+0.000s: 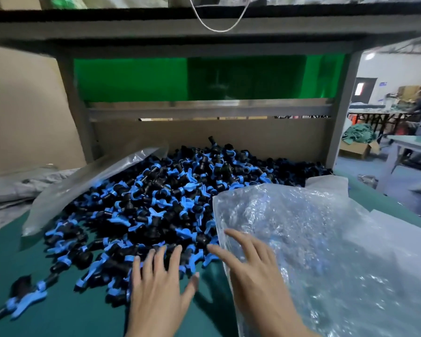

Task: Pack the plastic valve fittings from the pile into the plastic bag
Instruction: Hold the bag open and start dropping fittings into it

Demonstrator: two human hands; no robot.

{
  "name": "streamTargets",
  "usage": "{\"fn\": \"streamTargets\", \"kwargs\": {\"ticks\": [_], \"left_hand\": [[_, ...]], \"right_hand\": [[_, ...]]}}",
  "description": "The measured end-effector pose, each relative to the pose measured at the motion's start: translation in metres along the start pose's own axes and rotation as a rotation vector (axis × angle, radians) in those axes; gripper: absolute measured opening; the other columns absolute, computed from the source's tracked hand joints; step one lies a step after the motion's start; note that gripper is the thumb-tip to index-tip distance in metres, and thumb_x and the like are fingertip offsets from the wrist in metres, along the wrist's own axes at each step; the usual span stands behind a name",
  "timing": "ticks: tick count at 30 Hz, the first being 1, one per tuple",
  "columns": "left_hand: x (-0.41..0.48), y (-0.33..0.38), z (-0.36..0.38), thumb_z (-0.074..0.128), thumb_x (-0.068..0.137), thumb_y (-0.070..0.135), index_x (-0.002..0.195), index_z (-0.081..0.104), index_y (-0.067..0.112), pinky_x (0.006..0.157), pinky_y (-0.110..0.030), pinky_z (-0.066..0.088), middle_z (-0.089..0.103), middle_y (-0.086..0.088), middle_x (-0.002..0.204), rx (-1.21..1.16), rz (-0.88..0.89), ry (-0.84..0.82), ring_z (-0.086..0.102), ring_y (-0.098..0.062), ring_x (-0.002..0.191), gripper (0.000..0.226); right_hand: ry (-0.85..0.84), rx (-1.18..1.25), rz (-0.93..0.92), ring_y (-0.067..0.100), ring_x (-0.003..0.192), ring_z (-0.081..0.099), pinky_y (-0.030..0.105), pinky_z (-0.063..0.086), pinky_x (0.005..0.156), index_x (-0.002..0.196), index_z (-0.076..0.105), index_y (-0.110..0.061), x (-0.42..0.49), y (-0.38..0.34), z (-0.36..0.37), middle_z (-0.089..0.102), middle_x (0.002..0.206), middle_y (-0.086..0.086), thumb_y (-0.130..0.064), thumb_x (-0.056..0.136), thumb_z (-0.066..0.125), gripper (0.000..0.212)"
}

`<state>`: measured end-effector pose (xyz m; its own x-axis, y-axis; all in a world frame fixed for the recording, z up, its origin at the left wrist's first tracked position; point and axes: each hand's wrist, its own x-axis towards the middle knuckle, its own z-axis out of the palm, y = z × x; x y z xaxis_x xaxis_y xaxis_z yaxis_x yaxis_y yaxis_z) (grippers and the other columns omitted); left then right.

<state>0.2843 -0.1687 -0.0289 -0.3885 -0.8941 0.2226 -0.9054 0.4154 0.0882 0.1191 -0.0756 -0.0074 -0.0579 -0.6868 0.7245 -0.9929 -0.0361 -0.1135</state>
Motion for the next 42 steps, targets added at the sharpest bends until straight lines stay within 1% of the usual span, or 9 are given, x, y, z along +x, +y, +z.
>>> {"fn": "streamTargets", "kwargs": {"ticks": [2,6,9,13,20,24,30,36,42], "left_hand": [[0.012,0.000,0.006,0.005,0.081,0.073,0.147,0.041,0.034,0.118,-0.049,0.018,0.049,0.003,0.146,0.052,0.022,0.027,0.044,-0.019,0.136,0.085],[0.028,0.002,0.013,0.037,0.092,0.067,0.141,0.046,0.035,0.116,-0.044,0.023,0.052,0.007,0.140,0.062,0.044,0.087,0.050,-0.015,0.128,0.060],[0.029,-0.001,0.016,0.055,0.087,0.060,0.127,0.062,0.030,0.110,-0.046,0.034,0.064,0.005,0.122,-0.032,0.061,0.134,0.062,-0.016,0.111,0.051],[0.024,-0.003,0.013,0.042,0.089,0.067,0.123,0.064,0.034,0.113,-0.042,0.030,0.068,0.014,0.108,-0.160,0.084,0.194,0.062,-0.008,0.106,0.053],[0.018,0.002,-0.003,0.041,0.082,0.069,0.081,0.070,0.025,0.103,-0.038,0.039,0.055,0.022,0.069,-0.805,-0.076,0.305,0.043,-0.003,0.108,0.053],[0.011,0.008,-0.017,0.040,0.082,0.077,0.060,0.069,0.021,0.056,-0.028,0.035,0.053,0.013,0.052,-1.261,-0.221,0.285,0.046,-0.010,0.051,0.067],[0.009,0.017,-0.013,0.046,0.081,0.067,0.077,0.065,0.008,0.086,-0.041,0.046,0.059,-0.012,0.058,-1.717,-0.339,0.043,0.069,-0.022,0.069,0.062],[0.010,0.024,-0.005,0.045,0.082,0.060,0.100,0.064,0.013,0.072,-0.030,0.049,0.059,0.004,0.066,-1.554,-0.213,-0.025,0.062,-0.012,0.065,0.054],[-0.001,0.016,-0.005,0.042,0.090,0.059,0.111,0.053,0.051,0.067,-0.021,0.046,0.057,0.030,0.105,-0.790,0.271,0.149,0.057,0.003,0.094,0.025]], "right_hand": [[0.017,-0.004,-0.091,0.020,0.125,0.046,0.036,0.040,0.100,0.112,0.068,-0.044,0.001,0.005,0.003,0.056,0.139,0.002,-0.011,0.074,0.042,0.057],[-0.008,0.052,-0.098,0.022,0.127,0.047,0.039,0.041,0.097,0.082,0.066,-0.038,0.000,0.014,0.002,0.056,0.138,0.003,-0.025,0.092,0.037,0.034],[-0.020,0.076,-0.037,0.023,0.120,0.052,0.036,0.044,0.091,0.079,0.057,-0.032,-0.002,0.020,-0.001,0.051,0.139,-0.001,-0.026,0.087,0.051,0.013],[0.026,0.226,0.097,0.014,0.117,0.054,0.028,0.047,0.088,0.083,0.052,-0.032,-0.003,0.024,-0.010,0.048,0.137,-0.009,-0.023,0.091,0.054,0.012],[0.169,0.571,0.375,-0.001,0.105,0.056,0.013,0.044,0.077,0.081,0.049,-0.038,0.000,0.019,-0.022,0.051,0.119,-0.020,0.000,0.093,0.049,0.040],[0.192,0.633,0.404,-0.004,0.093,0.056,0.002,0.037,0.070,0.079,0.049,-0.040,0.000,0.017,-0.026,0.053,0.112,-0.022,0.009,0.092,0.049,0.051],[0.237,0.618,0.392,0.000,0.101,0.056,0.002,0.038,0.074,0.079,0.049,-0.039,-0.001,0.016,-0.028,0.054,0.111,-0.020,-0.002,0.092,0.048,0.040],[0.242,0.620,0.420,0.001,0.103,0.056,0.005,0.040,0.067,0.079,0.049,-0.038,-0.001,0.016,-0.029,0.054,0.112,-0.019,-0.011,0.087,0.046,0.029],[0.259,0.624,0.415,0.000,0.103,0.055,0.005,0.040,0.066,0.077,0.047,-0.039,0.002,0.012,-0.031,0.053,0.107,-0.022,-0.008,0.084,0.046,0.032]]}}
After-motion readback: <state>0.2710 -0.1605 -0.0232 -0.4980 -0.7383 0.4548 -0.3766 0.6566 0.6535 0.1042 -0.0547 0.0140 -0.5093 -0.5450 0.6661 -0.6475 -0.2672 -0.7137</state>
